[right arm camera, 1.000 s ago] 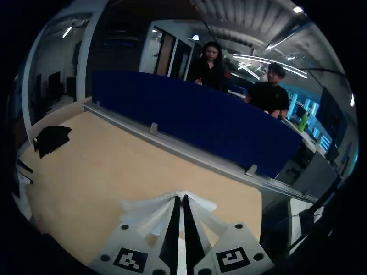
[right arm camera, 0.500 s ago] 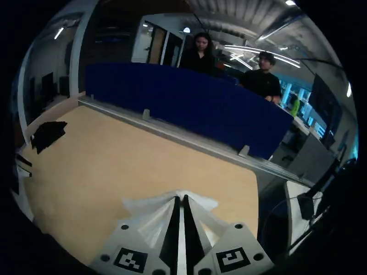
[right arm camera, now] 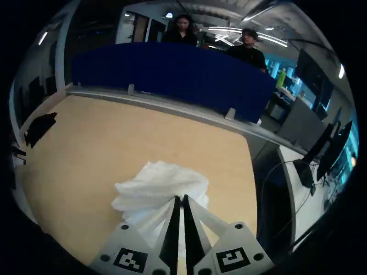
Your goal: Fold towel
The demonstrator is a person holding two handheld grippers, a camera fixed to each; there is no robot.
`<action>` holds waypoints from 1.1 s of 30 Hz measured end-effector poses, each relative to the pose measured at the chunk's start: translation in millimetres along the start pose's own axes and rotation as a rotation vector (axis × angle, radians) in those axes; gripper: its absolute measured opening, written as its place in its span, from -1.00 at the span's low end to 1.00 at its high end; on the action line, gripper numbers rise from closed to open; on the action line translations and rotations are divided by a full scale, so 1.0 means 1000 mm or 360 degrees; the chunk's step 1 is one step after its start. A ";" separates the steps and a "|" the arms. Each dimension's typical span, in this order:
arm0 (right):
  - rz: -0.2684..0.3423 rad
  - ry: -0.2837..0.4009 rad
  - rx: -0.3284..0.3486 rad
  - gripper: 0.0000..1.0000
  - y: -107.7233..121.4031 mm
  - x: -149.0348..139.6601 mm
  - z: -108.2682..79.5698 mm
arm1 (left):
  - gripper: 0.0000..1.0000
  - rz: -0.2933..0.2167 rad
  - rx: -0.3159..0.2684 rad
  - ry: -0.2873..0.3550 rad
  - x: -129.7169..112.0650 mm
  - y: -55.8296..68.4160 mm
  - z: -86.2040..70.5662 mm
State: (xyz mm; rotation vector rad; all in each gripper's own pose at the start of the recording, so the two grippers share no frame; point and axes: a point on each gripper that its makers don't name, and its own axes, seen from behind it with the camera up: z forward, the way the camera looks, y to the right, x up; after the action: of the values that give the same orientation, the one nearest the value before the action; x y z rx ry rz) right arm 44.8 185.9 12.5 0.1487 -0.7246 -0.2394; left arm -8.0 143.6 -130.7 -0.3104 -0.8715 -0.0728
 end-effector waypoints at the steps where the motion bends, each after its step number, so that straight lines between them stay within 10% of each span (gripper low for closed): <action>1: 0.0010 -0.0016 -0.0003 -0.90 0.001 -0.007 0.001 | 0.83 0.0003 0.0000 0.0000 0.000 0.000 0.000; 33: 0.0327 -0.0302 -0.0138 -0.90 0.012 -0.128 0.032 | 0.83 0.0034 0.0023 -0.0012 -0.007 0.003 -0.009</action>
State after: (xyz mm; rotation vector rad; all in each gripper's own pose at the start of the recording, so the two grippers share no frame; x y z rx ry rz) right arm -67.3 230.1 -42.3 -0.0324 -0.9103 -0.0886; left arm -4.9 143.7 -142.5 -0.3064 -0.8755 -0.0452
